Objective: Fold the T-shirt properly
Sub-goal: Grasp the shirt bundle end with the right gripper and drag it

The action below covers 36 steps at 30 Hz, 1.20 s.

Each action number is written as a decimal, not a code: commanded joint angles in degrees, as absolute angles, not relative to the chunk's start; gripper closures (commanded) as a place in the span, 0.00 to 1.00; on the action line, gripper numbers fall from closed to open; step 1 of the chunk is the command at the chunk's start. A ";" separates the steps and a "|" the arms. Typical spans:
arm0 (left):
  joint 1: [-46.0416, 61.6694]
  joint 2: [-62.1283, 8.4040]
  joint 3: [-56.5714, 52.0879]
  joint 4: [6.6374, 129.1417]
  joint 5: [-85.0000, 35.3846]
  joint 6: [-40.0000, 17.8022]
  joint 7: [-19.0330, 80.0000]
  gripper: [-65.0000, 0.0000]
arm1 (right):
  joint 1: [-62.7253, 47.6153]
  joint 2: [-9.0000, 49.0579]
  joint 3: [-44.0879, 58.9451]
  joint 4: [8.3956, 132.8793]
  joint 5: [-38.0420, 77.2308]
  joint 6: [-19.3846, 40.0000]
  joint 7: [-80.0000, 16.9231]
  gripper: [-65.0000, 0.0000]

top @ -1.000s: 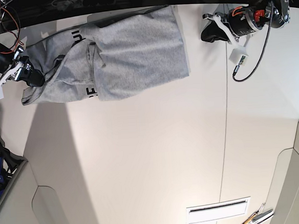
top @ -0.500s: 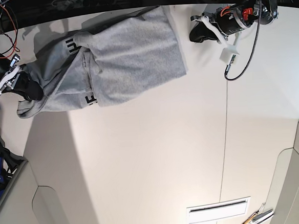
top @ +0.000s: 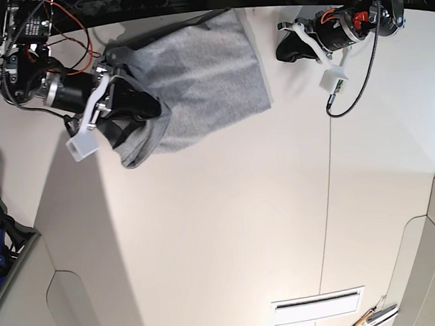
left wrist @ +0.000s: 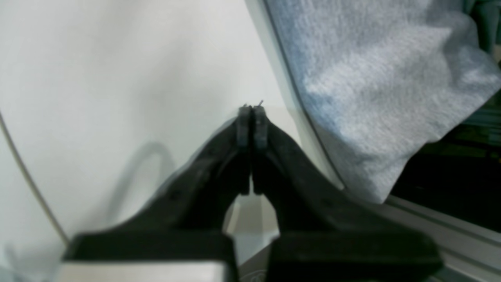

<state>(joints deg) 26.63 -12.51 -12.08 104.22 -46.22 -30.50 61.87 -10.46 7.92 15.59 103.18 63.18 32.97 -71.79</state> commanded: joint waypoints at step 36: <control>26.57 -12.10 -12.34 104.90 -40.93 -30.68 60.45 1.00 | 2.72 -0.23 -1.91 104.27 63.18 33.41 -72.51 1.00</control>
<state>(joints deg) 26.48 -11.75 -12.19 104.25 -42.22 -30.94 60.34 1.85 0.12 -1.76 103.18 61.45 33.06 -73.69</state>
